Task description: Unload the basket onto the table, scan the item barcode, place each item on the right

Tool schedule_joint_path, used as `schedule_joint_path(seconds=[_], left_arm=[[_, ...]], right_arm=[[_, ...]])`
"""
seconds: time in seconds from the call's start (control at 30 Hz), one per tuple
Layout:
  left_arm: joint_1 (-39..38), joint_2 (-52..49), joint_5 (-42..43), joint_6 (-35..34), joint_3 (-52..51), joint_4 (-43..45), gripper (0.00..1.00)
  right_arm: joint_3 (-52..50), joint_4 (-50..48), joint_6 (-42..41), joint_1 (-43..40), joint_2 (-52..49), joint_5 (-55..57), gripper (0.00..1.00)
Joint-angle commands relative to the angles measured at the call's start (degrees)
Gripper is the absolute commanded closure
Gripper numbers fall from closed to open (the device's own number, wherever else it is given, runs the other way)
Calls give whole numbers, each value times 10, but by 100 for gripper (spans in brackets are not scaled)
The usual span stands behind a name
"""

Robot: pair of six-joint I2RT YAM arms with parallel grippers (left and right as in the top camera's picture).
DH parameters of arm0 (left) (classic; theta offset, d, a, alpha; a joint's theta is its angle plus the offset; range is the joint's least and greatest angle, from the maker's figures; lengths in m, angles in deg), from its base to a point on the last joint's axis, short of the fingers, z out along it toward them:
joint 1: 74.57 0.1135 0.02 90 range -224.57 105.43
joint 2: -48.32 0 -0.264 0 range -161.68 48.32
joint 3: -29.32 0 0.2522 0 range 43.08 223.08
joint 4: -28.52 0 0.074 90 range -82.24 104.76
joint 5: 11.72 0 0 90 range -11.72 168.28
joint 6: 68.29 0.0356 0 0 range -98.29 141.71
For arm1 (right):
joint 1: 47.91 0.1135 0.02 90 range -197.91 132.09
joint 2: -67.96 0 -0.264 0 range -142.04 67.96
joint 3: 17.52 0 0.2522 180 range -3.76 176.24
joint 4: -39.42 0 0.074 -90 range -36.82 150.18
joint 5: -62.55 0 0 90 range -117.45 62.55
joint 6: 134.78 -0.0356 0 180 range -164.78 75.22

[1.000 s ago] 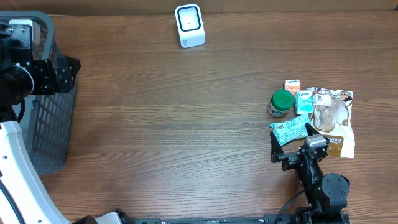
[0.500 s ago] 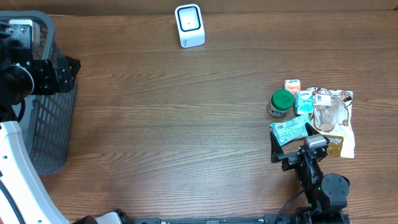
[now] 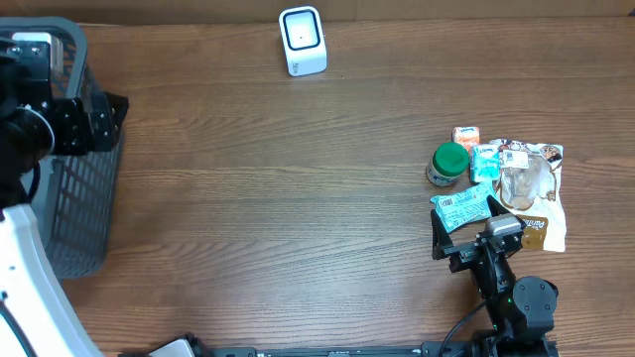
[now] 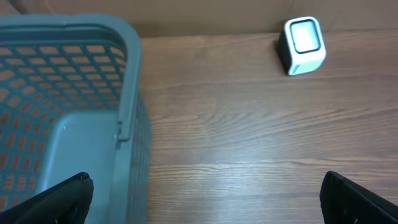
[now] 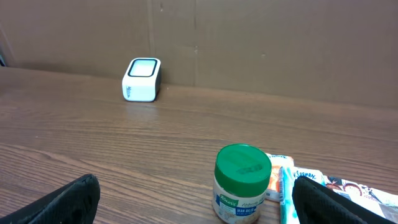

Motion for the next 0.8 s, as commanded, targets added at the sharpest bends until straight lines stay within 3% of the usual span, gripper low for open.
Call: schedule_joint_path(seconds=[0.0, 0.13, 0.27, 0.57, 0.77], left_arm=[[-20, 53, 4, 11, -31, 1, 0], [-54, 112, 0, 11, -117, 0, 1], [-70, 177, -72, 11, -217, 7, 1], [-74, 326, -67, 11, -440, 187, 0], [-90, 407, -73, 31, -530, 205, 0]], right_arm=[[-1, -5, 1, 2, 7, -3, 0], [-1, -5, 1, 2, 7, -3, 0], [-1, -5, 1, 2, 7, -3, 0], [-1, -5, 1, 2, 7, -3, 0], [-1, -5, 1, 2, 7, -3, 0]])
